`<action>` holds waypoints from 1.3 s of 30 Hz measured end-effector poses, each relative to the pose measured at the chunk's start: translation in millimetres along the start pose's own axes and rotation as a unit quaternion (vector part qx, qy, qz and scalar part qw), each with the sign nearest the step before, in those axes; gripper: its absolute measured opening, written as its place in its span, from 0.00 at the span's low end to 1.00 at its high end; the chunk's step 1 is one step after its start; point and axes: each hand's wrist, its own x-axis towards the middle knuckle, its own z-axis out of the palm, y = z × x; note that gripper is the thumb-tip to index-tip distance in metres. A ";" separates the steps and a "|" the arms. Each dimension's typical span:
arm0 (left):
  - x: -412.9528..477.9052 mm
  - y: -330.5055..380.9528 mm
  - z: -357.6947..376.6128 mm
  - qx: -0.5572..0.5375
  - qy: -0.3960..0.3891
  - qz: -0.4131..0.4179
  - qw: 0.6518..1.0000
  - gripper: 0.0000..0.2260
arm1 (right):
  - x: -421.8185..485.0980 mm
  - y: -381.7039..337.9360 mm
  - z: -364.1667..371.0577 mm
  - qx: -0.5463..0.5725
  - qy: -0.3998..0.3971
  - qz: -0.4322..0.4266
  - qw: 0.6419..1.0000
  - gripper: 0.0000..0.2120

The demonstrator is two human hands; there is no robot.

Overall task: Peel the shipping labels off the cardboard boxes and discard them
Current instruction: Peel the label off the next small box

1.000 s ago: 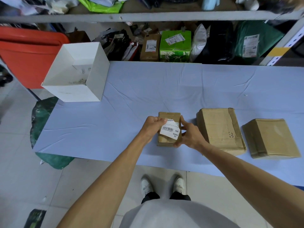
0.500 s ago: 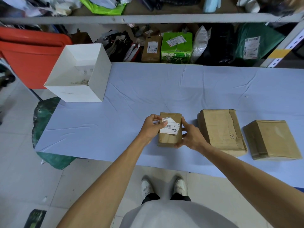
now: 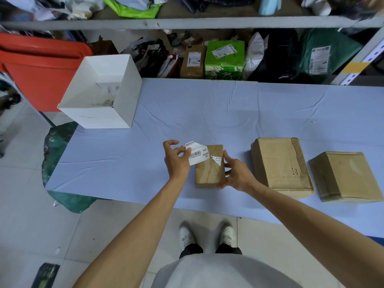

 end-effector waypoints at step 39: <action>-4.4 -23.4 6.4 0.216 -0.248 0.058 0.943 0.17 | -0.8 -1.0 10.5 0.037 0.002 -0.012 0.999 0.51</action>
